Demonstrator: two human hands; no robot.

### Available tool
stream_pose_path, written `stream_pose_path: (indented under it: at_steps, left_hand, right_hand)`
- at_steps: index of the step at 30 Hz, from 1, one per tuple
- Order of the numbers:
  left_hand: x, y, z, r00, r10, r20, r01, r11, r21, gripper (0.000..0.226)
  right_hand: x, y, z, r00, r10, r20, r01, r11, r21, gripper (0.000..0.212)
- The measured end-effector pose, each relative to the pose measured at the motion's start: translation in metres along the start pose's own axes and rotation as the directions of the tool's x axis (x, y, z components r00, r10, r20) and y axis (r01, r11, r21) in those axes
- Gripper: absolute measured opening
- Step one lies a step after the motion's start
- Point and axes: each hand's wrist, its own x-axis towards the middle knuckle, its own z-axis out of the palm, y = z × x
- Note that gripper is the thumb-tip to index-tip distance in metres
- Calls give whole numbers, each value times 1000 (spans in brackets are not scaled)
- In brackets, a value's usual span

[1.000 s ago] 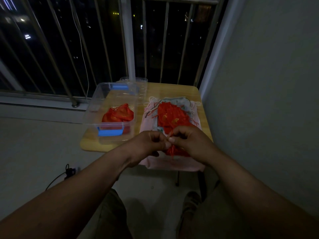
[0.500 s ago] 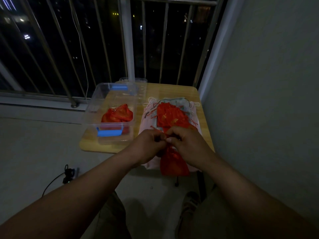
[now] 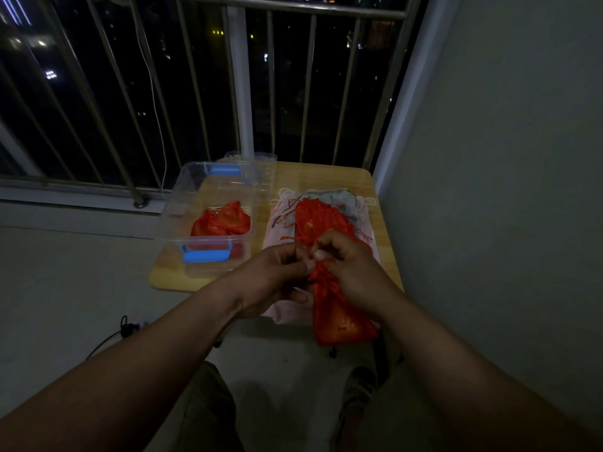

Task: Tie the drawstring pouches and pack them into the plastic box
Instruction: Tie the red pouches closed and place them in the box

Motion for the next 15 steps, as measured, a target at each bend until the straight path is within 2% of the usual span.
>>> stream_pose_path:
  at_steps: [5,15]
  left_hand:
    - [-3,-1,-5,992,64,-108,-57,996,71,10]
    - [-4,-7,3,970,194,-144,-191,981,33,6]
  right_hand:
    - [3,-3,4,998,10,-56,-10,1000,0,19]
    - [1,0,15,952,73,-297,-44,994,103,15]
